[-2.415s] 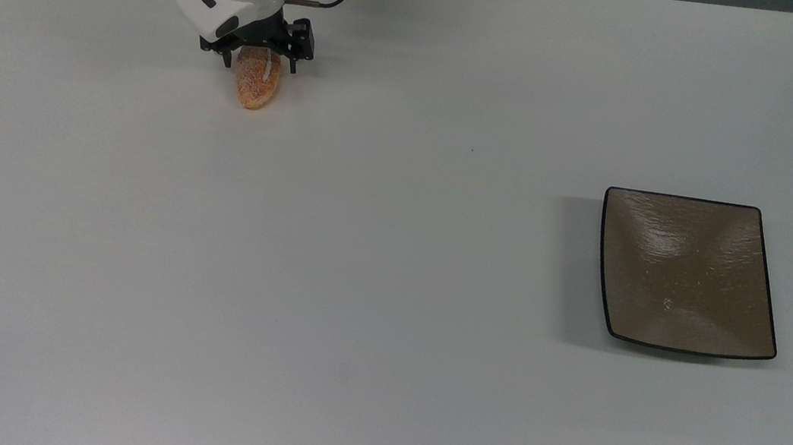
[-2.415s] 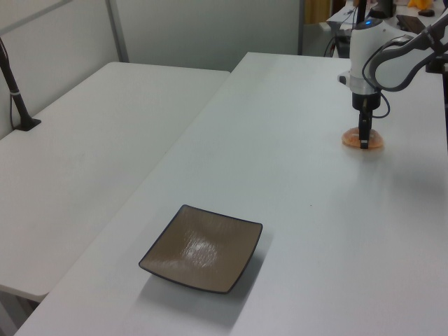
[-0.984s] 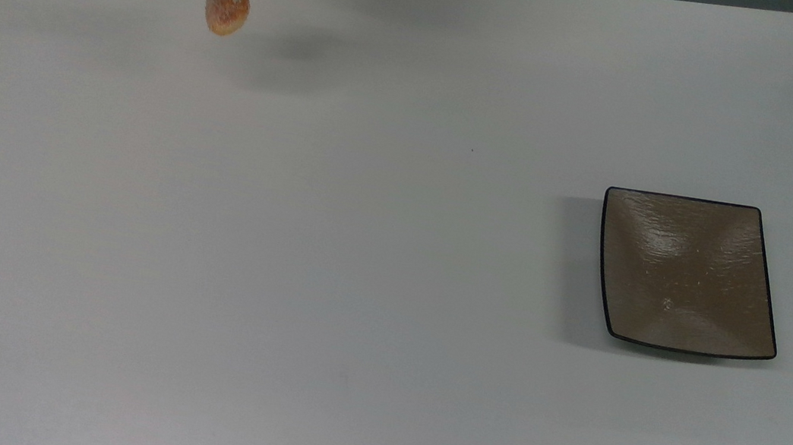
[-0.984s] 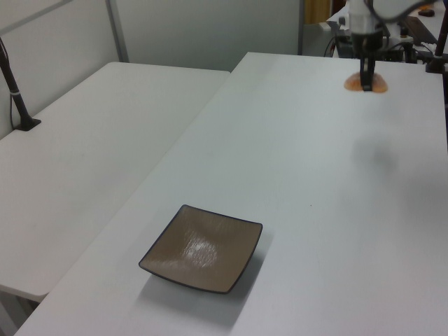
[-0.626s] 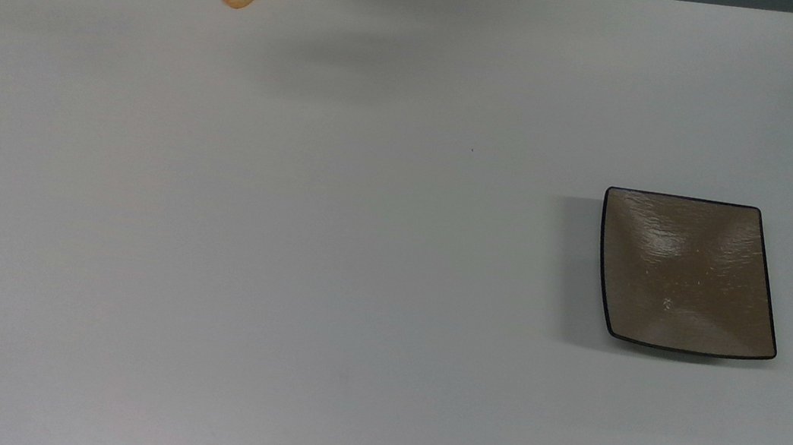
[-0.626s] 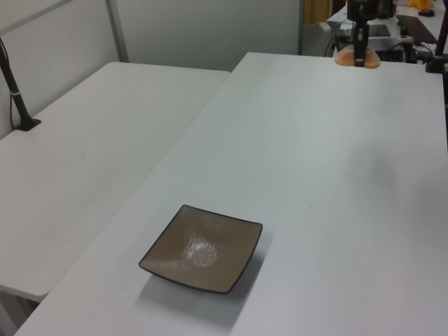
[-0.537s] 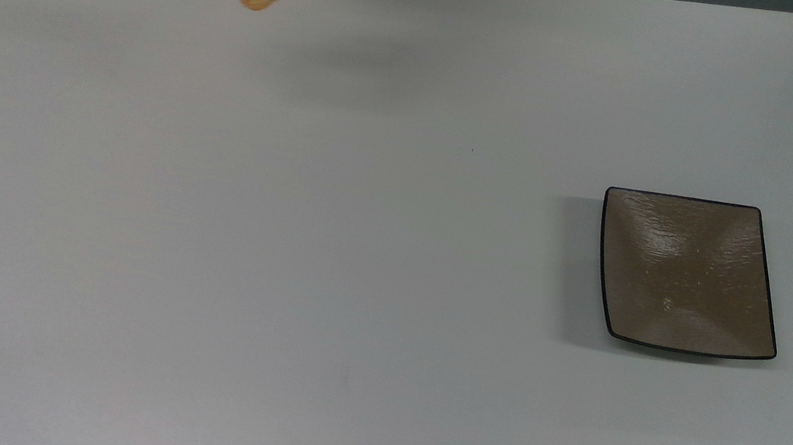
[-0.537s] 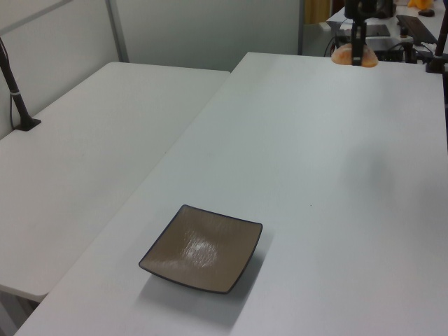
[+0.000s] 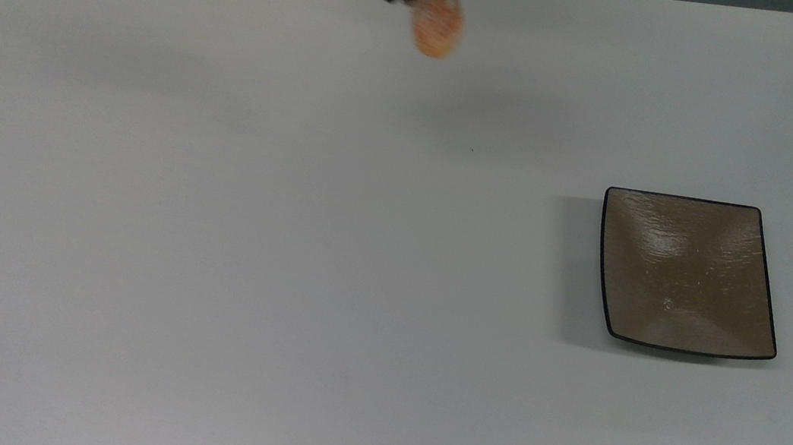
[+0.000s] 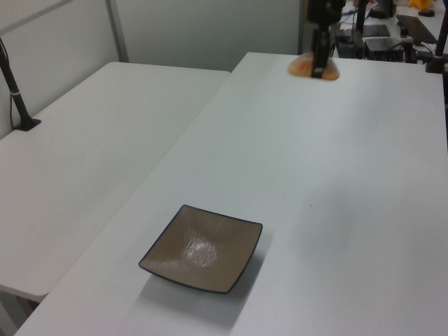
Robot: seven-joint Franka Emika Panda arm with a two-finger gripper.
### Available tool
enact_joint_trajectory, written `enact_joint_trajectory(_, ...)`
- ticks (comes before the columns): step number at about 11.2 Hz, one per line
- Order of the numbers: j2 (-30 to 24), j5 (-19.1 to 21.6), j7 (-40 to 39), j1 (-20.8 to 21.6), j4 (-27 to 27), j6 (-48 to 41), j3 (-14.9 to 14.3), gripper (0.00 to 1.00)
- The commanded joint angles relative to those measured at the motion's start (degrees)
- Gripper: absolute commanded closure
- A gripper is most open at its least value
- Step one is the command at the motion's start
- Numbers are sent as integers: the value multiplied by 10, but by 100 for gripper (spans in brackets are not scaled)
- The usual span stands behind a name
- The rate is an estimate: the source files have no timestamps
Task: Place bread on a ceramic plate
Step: 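Carry the bread roll over to the dark square plate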
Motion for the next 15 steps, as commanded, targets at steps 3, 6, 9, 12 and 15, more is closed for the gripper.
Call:
enact_joint_trajectory(3, 145, -4, 141, 132, 60, 210, -7, 91)
enact_joint_trajectory(6, 222, -6, 186, 176, 61, 372, -6, 91)
enact_joint_trajectory(9, 290, -2, 209, 193, 57, 535, 1, 88)
enact_joint_trajectory(12, 342, -5, 213, 208, 61, 593, 3, 86)
enact_joint_trajectory(15, 361, -5, 213, 208, 60, 616, 17, 73)
